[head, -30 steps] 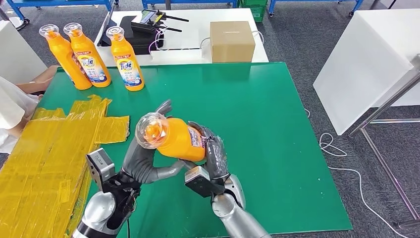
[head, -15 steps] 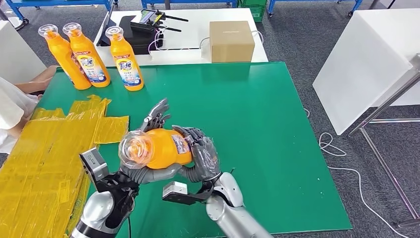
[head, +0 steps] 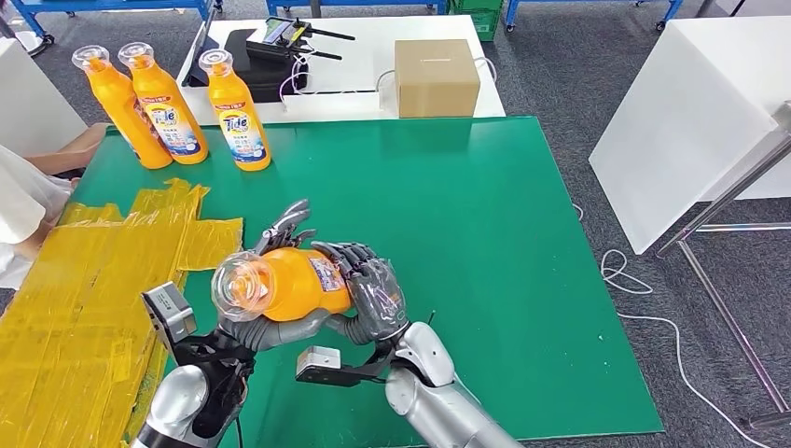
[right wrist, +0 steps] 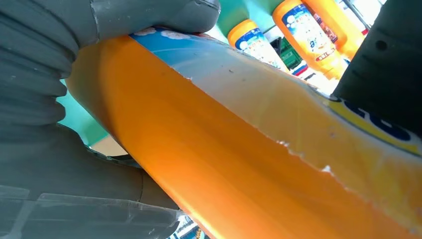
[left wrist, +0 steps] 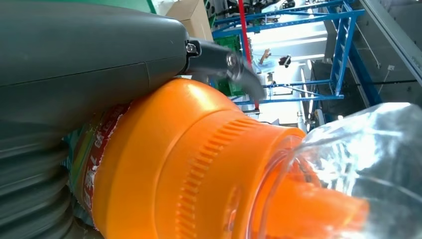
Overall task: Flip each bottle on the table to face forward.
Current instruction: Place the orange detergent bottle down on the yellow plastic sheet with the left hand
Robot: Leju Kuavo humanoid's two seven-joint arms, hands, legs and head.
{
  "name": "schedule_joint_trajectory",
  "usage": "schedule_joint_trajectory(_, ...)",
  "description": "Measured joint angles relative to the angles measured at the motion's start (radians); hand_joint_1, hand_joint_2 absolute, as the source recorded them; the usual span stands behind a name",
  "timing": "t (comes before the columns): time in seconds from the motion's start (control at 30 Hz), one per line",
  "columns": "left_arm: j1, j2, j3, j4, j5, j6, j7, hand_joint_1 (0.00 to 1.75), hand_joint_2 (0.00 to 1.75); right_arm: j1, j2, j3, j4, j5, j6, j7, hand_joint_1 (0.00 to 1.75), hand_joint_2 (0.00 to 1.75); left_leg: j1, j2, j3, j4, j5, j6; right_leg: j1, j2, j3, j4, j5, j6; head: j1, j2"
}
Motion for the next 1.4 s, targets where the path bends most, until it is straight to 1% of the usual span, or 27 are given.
schedule_joint_trajectory(0.4, 0.001, 0.000, 0.004, 0.000, 0.014, 0.015, 0.001, 1.75, 1.75, 0.013, -0.001, 0.002, 0.003, -0.059, 0.014, -0.034, 1.75, 1.75, 0.000, 0.000, 0.000, 0.000, 0.000, 0.000, 0.000, 0.000, 0.000, 0.000, 0.000, 0.000, 0.000, 0.000)
schedule_joint_trajectory(0.5, 0.003, -0.001, 0.003, 0.000, 0.022, 0.025, 0.001, 1.75, 1.75, 0.021, -0.002, 0.001, 0.003, -0.105, 0.037, -0.050, 1.75, 1.75, 0.000, 0.000, 0.000, 0.000, 0.000, 0.000, 0.000, 0.000, 0.000, 0.000, 0.000, 0.000, 0.000, 0.000)
schedule_joint_trajectory(0.53, 0.004, -0.002, 0.003, 0.000, 0.024, 0.031, 0.001, 1.75, 1.75, 0.026, -0.002, 0.000, 0.001, -0.132, 0.054, -0.058, 1.62, 1.75, 0.000, 0.000, 0.000, 0.000, 0.000, 0.000, 0.000, 0.000, 0.000, 0.000, 0.000, 0.000, 0.000, 0.000)
schedule_joint_trajectory(0.63, 0.017, -0.004, 0.002, -0.004, 0.031, 0.051, 0.001, 1.75, 1.75, 0.052, -0.009, -0.009, -0.025, -0.232, 0.129, -0.091, 0.33, 1.75, 0.000, 0.000, 0.000, 0.000, 0.000, 0.000, 0.000, 0.000, 0.000, 0.000, 0.000, 0.000, 0.000, 0.000)
schedule_joint_trajectory(0.67, 0.021, -0.005, 0.002, -0.007, 0.031, 0.057, 0.000, 1.75, 1.75, 0.065, -0.013, -0.014, -0.042, -0.264, 0.156, -0.101, 0.01, 1.75, 0.000, 0.000, 0.000, 0.000, 0.000, 0.000, 0.000, 0.000, 0.000, 0.000, 0.000, 0.000, 0.000, 0.000)
schedule_joint_trajectory(0.7, 0.025, -0.006, 0.003, -0.010, 0.028, 0.066, -0.001, 1.75, 1.75, 0.079, -0.018, -0.021, -0.064, -0.295, 0.184, -0.106, 0.00, 1.75, 0.000, 0.000, 0.000, 0.000, 0.000, 0.000, 0.000, 0.000, 0.000, 0.000, 0.000, 0.000, 0.000, 0.000)
schedule_joint_trajectory(0.77, 0.033, -0.006, 0.006, -0.020, 0.005, 0.095, -0.008, 1.75, 1.75, 0.115, -0.031, -0.036, -0.126, -0.365, 0.245, -0.109, 0.00, 0.87, 0.000, 0.000, -0.001, 0.000, 0.000, 0.000, 0.000, 0.000, 0.000, 0.000, 0.000, 0.000, 0.000, 0.000)
schedule_joint_trajectory(0.83, 0.045, -0.006, 0.016, -0.033, -0.046, 0.145, -0.025, 1.75, 1.75, 0.158, -0.049, -0.055, -0.213, -0.438, 0.308, -0.104, 0.00, 0.00, 0.000, 0.000, -0.001, 0.000, 0.000, 0.000, 0.000, 0.000, 0.000, 0.000, 0.000, 0.000, 0.000, 0.000)
schedule_joint_trajectory(0.93, 0.067, -0.005, 0.044, -0.056, -0.160, 0.242, -0.050, 1.75, 1.75, 0.228, -0.079, -0.095, -0.374, -0.522, 0.389, -0.086, 0.00, 0.00, 0.000, 0.000, -0.001, 0.000, 0.000, 0.000, 0.000, 0.000, 0.000, 0.000, 0.000, 0.000, 0.000, 0.000)
schedule_joint_trajectory(1.07, 0.093, -0.006, 0.089, -0.092, -0.317, 0.365, -0.067, 1.75, 1.75, 0.317, -0.109, -0.158, -0.590, -0.577, 0.473, -0.064, 0.00, 1.75, 0.000, 0.000, -0.001, 0.000, 0.000, 0.000, 0.000, 0.000, 0.000, -0.001, 0.000, 0.000, 0.000, 0.000)
schedule_joint_trajectory(1.23, 0.113, -0.010, 0.143, -0.122, -0.545, 0.512, -0.070, 1.75, 1.75, 0.396, -0.139, -0.228, -0.771, -0.651, 0.569, -0.057, 0.00, 1.75, 0.000, 0.000, -0.001, 0.000, 0.000, 0.000, 0.000, 0.000, 0.000, -0.001, 0.000, 0.000, 0.000, 0.000)
schedule_joint_trajectory(1.4, 0.123, -0.013, 0.174, -0.136, -0.578, 0.533, -0.069, 1.75, 1.75, 0.433, -0.158, -0.268, -0.861, -0.666, 0.589, -0.053, 0.00, 1.75, 0.000, 0.000, -0.001, 0.000, 0.000, 0.000, 0.000, 0.000, 0.000, -0.001, 0.000, 0.000, 0.000, 0.000)
